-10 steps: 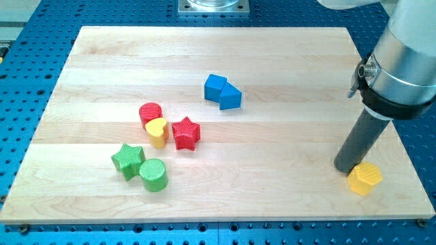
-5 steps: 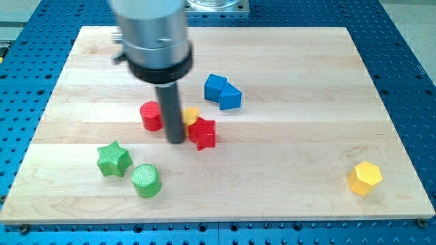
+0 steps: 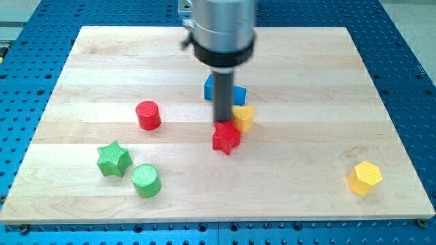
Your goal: Keep the yellow heart to the left of the yellow hexagon
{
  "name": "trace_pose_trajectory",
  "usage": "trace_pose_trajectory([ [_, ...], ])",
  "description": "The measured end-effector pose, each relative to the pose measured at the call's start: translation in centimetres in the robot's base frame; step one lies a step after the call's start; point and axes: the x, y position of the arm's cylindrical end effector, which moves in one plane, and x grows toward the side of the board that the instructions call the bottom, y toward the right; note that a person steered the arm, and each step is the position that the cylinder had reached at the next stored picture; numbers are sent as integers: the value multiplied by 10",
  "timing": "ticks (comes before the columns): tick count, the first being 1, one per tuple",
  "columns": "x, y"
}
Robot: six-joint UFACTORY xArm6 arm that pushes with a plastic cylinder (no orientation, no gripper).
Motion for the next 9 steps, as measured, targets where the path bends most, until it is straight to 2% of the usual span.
trace_pose_trajectory([
  [1, 13, 58],
  [2, -12, 9],
  [3, -49, -5],
  [6, -111, 81],
  [7, -63, 94],
  [8, 2, 116],
  [9, 17, 123],
])
